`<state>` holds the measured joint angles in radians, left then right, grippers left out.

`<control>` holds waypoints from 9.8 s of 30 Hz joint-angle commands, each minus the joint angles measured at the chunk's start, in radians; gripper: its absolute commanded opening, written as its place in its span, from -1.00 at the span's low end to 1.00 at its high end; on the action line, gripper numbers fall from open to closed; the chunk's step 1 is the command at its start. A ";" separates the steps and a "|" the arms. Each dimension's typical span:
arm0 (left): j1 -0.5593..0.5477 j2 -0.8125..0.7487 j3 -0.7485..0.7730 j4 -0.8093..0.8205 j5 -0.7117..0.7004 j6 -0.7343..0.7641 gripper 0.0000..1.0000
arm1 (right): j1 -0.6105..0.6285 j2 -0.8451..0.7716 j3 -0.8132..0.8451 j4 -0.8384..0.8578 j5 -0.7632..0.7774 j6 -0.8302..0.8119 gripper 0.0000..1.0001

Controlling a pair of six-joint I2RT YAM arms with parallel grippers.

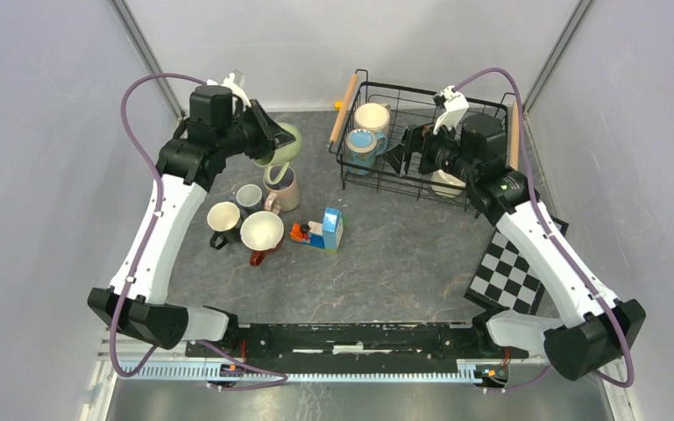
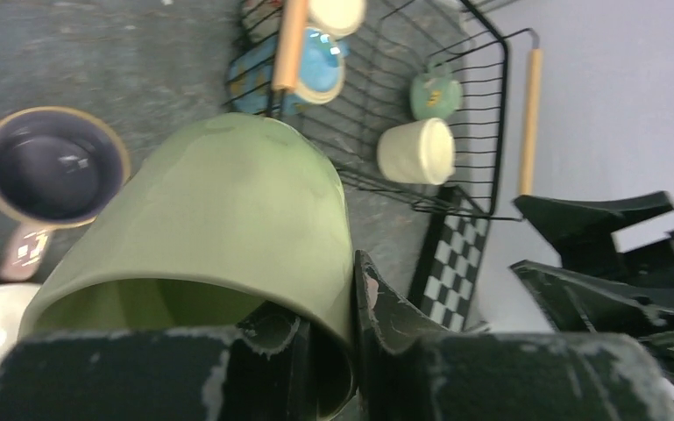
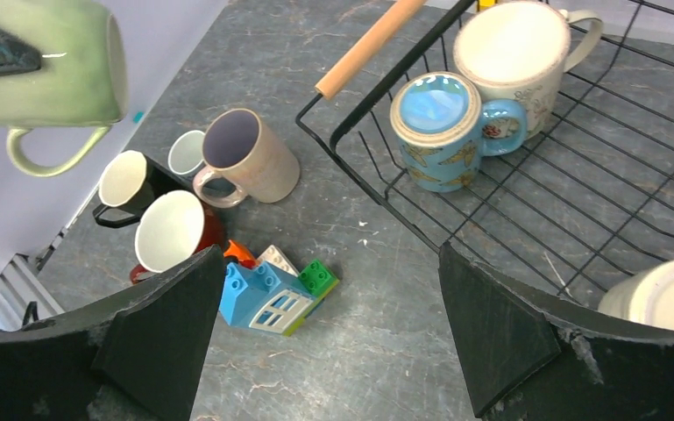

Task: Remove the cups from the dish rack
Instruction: Place the cup at the center of the board, then move the cup to the dish rack, then unload the cup from the dish rack.

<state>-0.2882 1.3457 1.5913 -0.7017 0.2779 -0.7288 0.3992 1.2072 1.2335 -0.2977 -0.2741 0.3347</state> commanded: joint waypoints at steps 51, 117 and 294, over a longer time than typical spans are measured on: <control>-0.847 0.118 -0.305 -0.247 -0.427 0.216 -0.95 | -0.237 0.090 -0.036 -0.134 0.233 0.078 0.96; -0.564 -0.077 -0.577 -0.221 -0.512 0.147 0.36 | -0.149 0.167 -0.006 -0.096 0.217 0.061 0.96; -0.531 -0.105 -0.132 -0.224 -0.431 0.263 1.00 | 0.012 0.839 0.468 -0.150 0.123 -0.460 -0.70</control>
<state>-0.8307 1.2503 1.4658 -0.9703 -0.1722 -0.4782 0.4061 2.0472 1.6714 -0.4664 -0.1722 -0.1219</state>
